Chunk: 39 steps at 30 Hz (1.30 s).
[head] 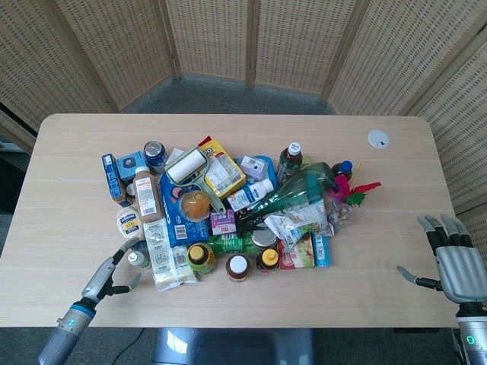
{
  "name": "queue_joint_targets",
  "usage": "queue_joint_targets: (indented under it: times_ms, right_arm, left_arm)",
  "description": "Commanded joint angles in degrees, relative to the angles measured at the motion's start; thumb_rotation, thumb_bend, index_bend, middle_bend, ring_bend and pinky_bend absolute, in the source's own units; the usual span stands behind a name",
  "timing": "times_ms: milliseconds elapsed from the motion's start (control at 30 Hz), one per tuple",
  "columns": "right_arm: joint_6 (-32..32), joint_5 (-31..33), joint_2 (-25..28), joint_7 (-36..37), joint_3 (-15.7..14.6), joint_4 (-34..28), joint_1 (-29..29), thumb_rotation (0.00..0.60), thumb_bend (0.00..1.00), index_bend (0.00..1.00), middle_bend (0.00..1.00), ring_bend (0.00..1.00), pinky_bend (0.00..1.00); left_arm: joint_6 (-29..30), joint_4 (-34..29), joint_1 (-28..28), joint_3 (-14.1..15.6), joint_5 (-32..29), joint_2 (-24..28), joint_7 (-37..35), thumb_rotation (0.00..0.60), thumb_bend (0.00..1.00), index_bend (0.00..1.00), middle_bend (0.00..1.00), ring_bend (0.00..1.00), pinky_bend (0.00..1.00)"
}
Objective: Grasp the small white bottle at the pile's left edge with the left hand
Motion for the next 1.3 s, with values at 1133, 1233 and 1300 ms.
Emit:
queue_joint_targets:
  times_ms: [1133, 1233, 1300]
  right_arm:
    - [-1.5, 0.1, -0.5, 0.4, 0.2, 0.0, 0.5, 0.347, 0.18, 0.05, 0.13, 0.00, 0.00]
    - [-1.5, 0.0, -1.0, 0.6, 0.1, 0.2, 0.5, 0.349, 0.18, 0.05, 0.13, 0.00, 0.00]
    - [-1.4, -0.1, -1.2, 0.6, 0.1, 0.4, 0.4, 0.345, 0.18, 0.05, 0.13, 0.00, 0.00]
  left_arm:
    - [10.1, -14.2, 1.4, -8.5, -2.5, 15.9, -9.2, 0.600, 0.65, 0.42, 0.46, 0.54, 0.40]
    - [10.7, -18.3, 0.5, -11.0, -2.9, 20.0, -10.6, 0.600, 0.65, 0.42, 0.45, 0.54, 0.41]
    - [10.9, -21.1, -0.2, -13.1, -3.8, 22.7, -12.1, 0.600, 0.65, 0.42, 0.45, 0.54, 0.40]
